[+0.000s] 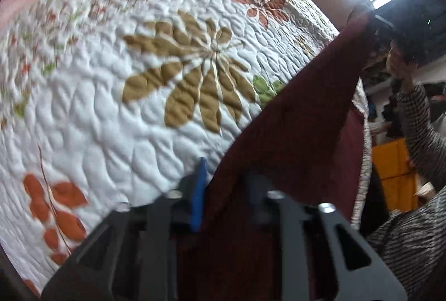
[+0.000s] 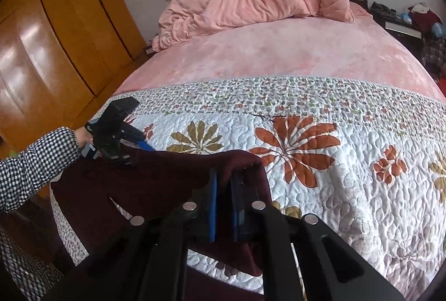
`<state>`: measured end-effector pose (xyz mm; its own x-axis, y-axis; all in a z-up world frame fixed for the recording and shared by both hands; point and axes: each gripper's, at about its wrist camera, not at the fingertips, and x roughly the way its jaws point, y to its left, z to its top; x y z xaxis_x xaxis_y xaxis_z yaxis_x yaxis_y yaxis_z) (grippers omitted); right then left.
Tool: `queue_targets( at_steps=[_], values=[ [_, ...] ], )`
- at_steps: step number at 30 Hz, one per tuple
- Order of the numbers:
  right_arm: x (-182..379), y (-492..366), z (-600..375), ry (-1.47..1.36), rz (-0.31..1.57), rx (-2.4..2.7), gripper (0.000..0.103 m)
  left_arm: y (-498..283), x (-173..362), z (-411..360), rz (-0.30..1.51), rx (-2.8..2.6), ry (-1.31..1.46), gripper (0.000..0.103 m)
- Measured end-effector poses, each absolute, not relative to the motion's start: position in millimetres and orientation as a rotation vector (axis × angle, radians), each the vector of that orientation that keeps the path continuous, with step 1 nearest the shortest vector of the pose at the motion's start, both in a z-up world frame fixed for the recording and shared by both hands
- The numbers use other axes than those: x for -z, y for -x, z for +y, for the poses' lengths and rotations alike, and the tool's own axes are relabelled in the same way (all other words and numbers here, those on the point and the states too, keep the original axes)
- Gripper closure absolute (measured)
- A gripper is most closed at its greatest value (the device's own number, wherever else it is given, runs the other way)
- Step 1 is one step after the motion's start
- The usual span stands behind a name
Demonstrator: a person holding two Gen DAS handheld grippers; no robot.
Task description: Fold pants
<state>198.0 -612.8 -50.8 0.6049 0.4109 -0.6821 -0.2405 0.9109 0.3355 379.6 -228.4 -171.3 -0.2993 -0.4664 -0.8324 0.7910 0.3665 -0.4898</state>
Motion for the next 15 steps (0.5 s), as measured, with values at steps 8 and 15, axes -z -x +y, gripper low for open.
queue_targets(
  at_steps=[8,15],
  values=[
    [68.9,-192.9,-621.4,-0.319,0.846,-0.311,0.095,-324.3,99.8,-202.8,1.083,0.994,-0.389,0.095],
    [81.5,-154.2,-613.1,-0.319,0.806,-0.249,0.095,-186.1,69.4,-199.4,0.851,0.785,-0.654,0.094]
  ],
)
